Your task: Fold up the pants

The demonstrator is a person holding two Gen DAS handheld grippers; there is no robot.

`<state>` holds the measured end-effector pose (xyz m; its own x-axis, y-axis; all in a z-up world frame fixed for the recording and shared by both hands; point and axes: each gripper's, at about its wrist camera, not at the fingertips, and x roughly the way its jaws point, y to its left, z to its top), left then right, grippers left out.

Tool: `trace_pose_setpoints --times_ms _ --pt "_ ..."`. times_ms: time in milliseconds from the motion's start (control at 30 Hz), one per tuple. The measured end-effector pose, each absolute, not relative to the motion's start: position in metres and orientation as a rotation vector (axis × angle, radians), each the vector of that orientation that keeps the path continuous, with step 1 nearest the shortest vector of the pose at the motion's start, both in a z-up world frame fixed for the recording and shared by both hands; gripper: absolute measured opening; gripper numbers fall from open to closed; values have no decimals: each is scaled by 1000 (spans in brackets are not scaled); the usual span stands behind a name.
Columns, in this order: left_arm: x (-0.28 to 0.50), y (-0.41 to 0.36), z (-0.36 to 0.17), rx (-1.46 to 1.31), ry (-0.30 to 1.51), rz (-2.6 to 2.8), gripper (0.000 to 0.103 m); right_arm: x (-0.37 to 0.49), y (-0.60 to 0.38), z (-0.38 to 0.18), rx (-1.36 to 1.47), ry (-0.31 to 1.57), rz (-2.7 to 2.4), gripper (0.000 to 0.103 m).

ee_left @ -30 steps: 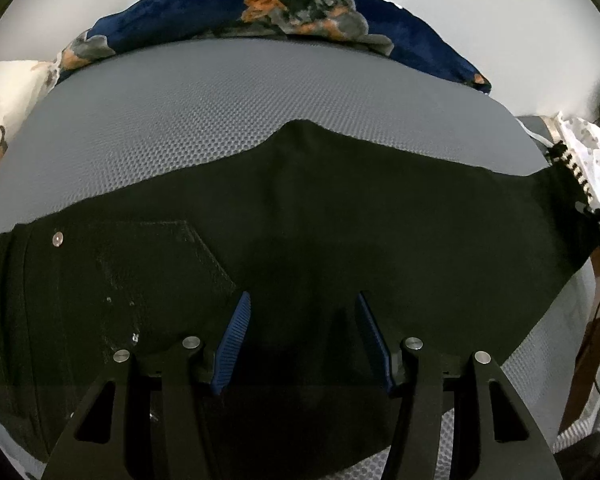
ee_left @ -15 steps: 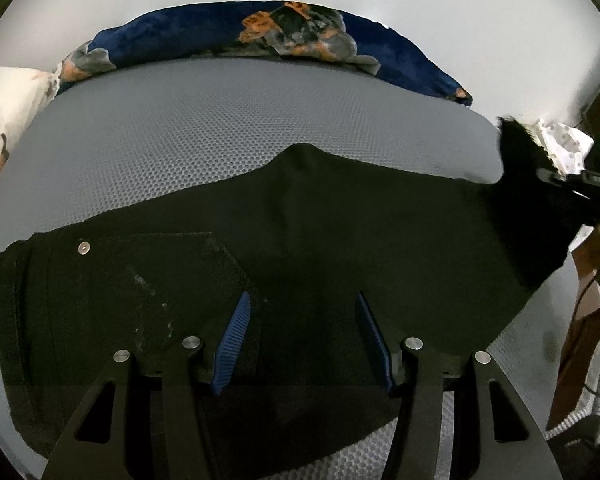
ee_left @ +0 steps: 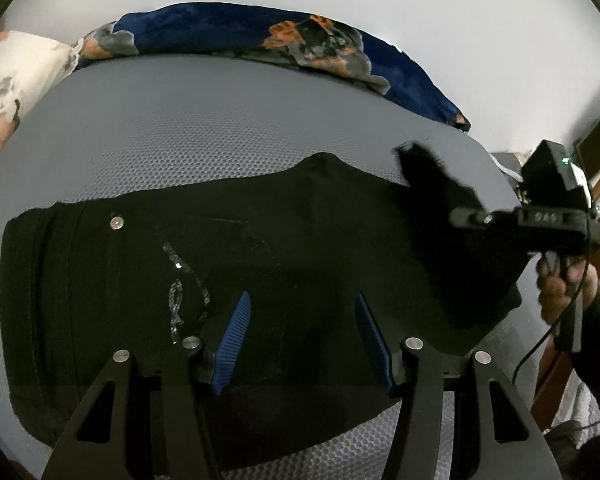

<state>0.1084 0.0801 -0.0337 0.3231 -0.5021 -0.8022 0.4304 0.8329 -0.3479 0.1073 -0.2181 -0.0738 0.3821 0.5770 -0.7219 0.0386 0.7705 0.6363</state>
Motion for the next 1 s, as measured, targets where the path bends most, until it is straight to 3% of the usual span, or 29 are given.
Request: trace_pose_setpoints --times_ms 167,267,333,733,1000 --pt "109 86 -34 -113 1084 -622 56 112 -181 -86 506 1207 380 10" --pt "110 87 -32 -129 1087 -630 56 114 -167 -94 451 1238 365 17" --pt "107 90 -30 -137 1084 -639 56 113 -160 -95 458 1249 366 32" --pt "107 81 -25 -342 1160 -823 56 62 -194 -49 514 1107 234 42" --pt "114 48 -42 -458 1311 -913 56 22 -237 -44 620 1020 99 48"
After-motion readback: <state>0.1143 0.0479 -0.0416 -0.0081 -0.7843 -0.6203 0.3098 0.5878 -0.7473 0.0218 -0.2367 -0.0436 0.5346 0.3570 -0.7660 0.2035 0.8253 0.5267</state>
